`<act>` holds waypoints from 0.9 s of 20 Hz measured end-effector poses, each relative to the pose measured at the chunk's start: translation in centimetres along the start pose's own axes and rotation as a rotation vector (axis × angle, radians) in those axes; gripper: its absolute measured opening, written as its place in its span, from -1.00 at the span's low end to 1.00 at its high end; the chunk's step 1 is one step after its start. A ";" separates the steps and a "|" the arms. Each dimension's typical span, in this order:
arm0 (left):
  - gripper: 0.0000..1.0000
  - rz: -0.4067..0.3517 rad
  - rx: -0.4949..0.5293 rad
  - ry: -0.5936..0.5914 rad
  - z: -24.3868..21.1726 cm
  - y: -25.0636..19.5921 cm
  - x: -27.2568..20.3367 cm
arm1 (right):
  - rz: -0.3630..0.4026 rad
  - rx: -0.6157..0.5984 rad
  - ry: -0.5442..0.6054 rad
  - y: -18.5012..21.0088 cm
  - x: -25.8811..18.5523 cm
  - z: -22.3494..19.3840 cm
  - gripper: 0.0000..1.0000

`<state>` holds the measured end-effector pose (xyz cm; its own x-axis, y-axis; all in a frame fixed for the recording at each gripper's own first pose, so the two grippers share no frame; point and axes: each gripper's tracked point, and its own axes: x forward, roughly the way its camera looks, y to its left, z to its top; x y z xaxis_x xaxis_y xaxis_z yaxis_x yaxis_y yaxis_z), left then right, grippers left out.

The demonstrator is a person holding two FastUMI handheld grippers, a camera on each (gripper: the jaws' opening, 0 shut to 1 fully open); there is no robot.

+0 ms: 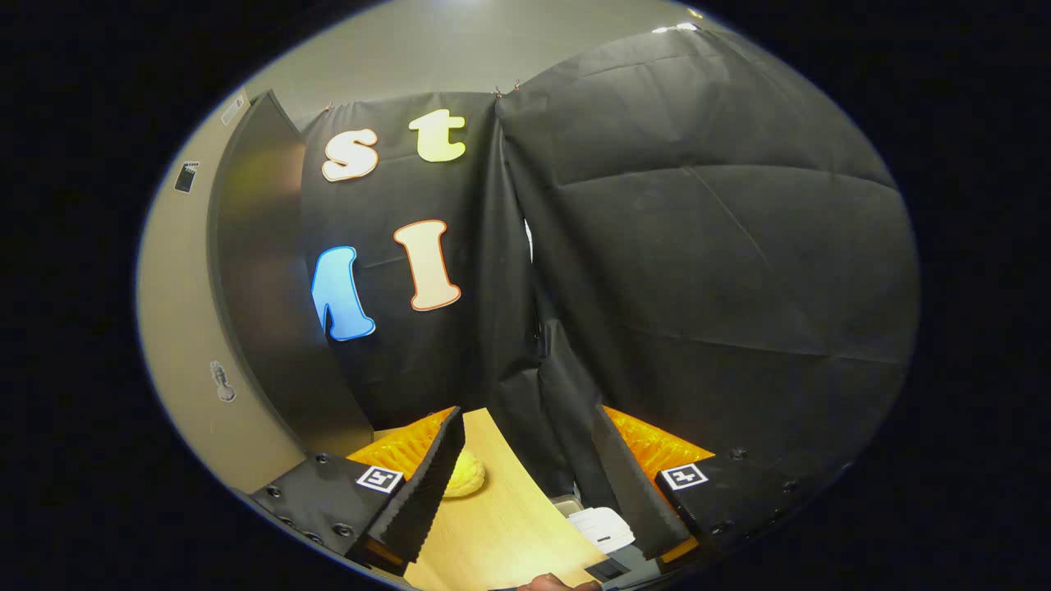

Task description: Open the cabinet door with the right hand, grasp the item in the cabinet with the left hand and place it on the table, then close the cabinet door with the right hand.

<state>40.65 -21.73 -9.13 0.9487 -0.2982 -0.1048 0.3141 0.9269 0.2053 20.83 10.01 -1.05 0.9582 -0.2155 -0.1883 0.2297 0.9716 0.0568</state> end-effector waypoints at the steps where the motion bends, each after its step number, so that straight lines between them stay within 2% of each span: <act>1: 0.29 -0.006 0.001 0.001 -0.2 0.0 0.0 | 0.000 -0.002 0.002 -0.1 0.2 -0.1 0.96; 2: 0.28 0.008 0.006 -0.006 0.0 0.4 -0.1 | -0.002 -0.002 0.003 -0.2 0.3 0.0 0.96; 4: 0.10 0.006 -0.003 -0.009 0.0 0.2 -0.2 | 0.000 0.001 0.005 -0.3 0.7 0.1 0.96; 5: 0.11 0.003 -0.013 -0.011 0.0 0.3 -0.1 | 0.004 0.004 0.006 -0.3 0.8 0.0 0.96; 6: 0.04 -0.007 -0.016 -0.013 0.0 0.1 -0.1 | 0.007 0.006 0.006 -0.3 1.0 0.1 0.96; 10: 0.06 -0.013 -0.005 -0.020 0.3 0.2 -0.5 | 0.011 0.005 0.015 -0.3 1.4 -0.3 0.96; 13: -0.02 -0.020 -0.015 -0.039 0.9 0.2 -1.2 | 0.015 0.003 0.015 -0.2 1.5 -0.2 0.96; 18: -0.02 -0.040 -0.033 -0.112 3.5 1.5 -5.8 | 0.031 0.015 -0.002 0.5 0.8 0.4 0.96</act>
<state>35.72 -19.45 -4.79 0.9341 -0.3569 -0.0028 0.3522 0.9203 0.1706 21.81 10.31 -0.82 0.9652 -0.1856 -0.1844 0.2024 0.9763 0.0770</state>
